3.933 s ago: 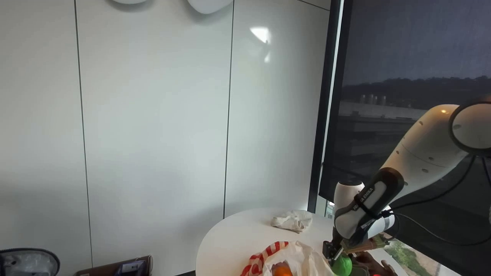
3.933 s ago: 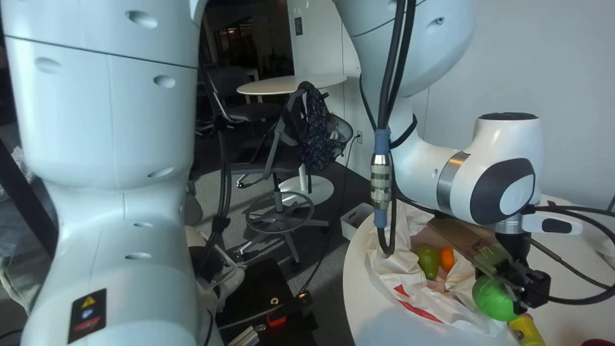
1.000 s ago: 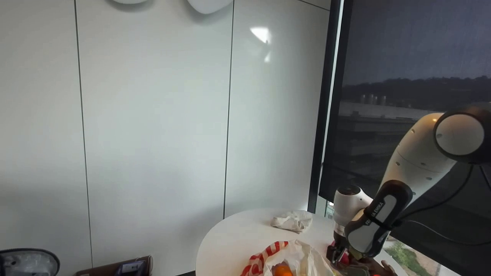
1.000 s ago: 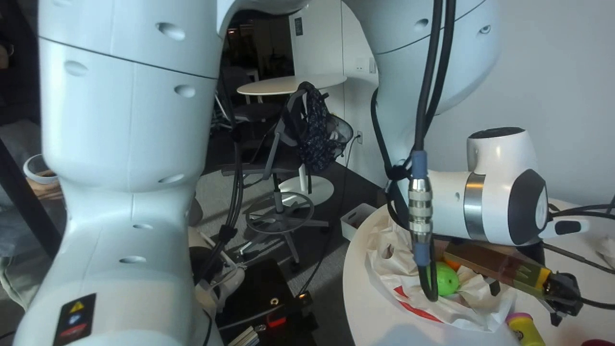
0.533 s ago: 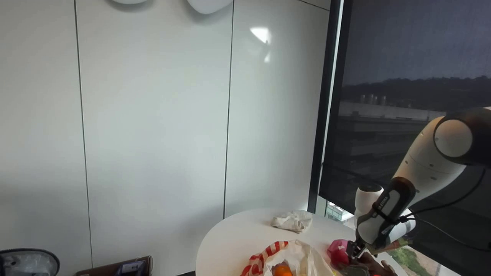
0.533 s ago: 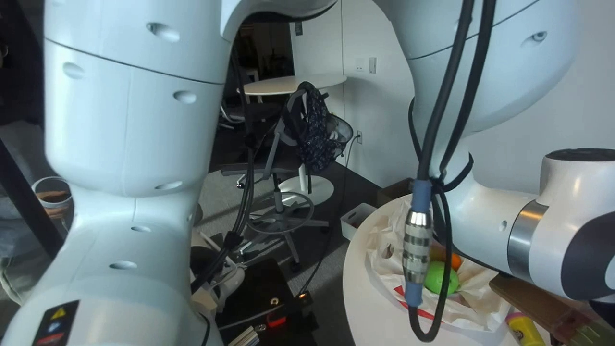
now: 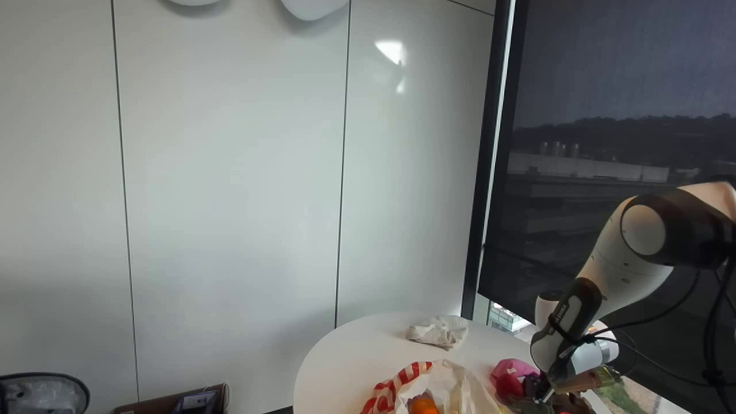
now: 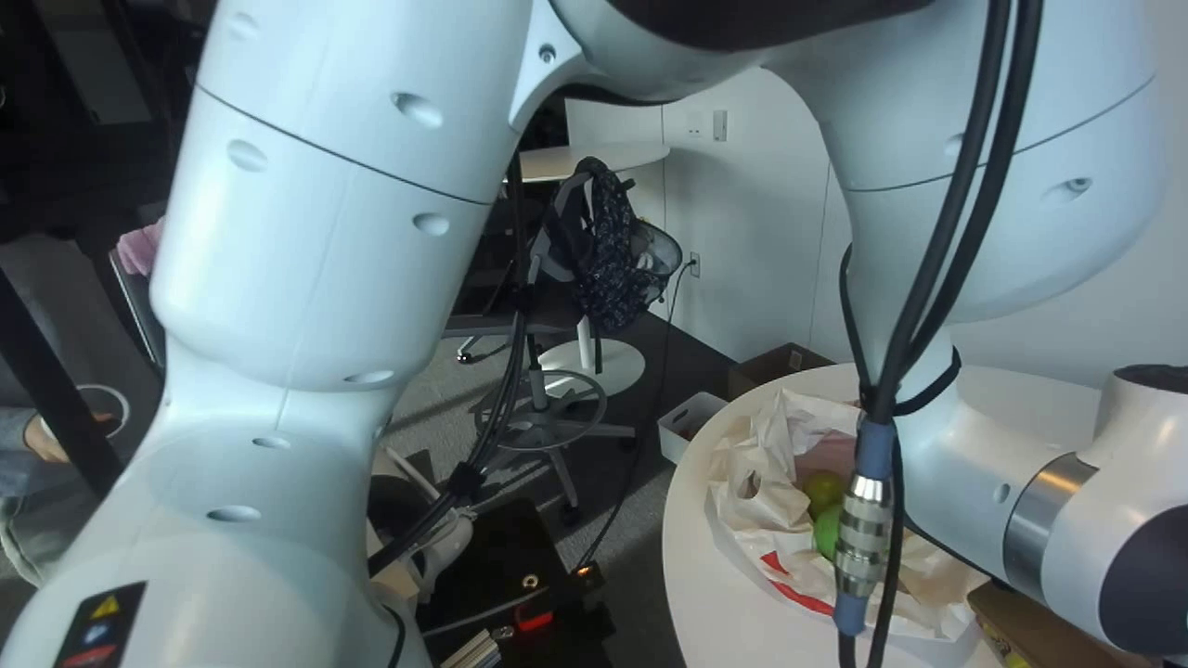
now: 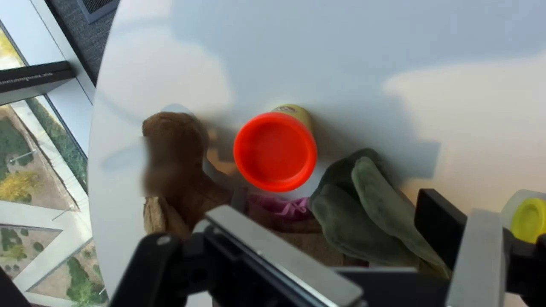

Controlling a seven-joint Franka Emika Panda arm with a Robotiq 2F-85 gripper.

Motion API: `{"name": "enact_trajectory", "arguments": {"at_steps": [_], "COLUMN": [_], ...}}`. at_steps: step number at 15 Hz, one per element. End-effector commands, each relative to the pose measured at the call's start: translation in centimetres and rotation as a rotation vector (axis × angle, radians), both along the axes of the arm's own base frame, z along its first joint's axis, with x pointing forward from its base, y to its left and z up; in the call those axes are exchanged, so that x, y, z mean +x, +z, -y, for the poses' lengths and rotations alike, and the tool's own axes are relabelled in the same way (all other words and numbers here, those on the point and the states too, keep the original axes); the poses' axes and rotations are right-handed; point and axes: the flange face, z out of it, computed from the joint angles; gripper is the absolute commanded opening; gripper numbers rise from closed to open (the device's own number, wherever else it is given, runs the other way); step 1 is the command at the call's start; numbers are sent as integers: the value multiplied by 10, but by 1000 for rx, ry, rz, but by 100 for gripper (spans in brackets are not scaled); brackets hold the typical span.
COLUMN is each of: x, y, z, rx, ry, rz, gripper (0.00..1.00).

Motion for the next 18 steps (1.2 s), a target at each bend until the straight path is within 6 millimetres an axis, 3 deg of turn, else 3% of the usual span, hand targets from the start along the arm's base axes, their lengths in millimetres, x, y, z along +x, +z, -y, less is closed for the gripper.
{"name": "enact_trajectory", "arguments": {"at_steps": [1, 9, 10, 11, 12, 13, 14, 18], "x": [8, 8, 8, 8, 9, 10, 10, 13], "y": [-14, -37, -39, -41, -41, -42, -43, -37], "z": [24, 52, 55, 59, 61, 65, 67, 64], "rx": [12, 165, 181, 184, 194, 195, 201, 184], "ry": [-74, -133, -136, -139, -141, -147, -150, -132], "rz": [-33, -64, -69, -80, -84, -87, -91, -87], "gripper": [100, 100, 84, 94, 95, 69, 68, 36]}}
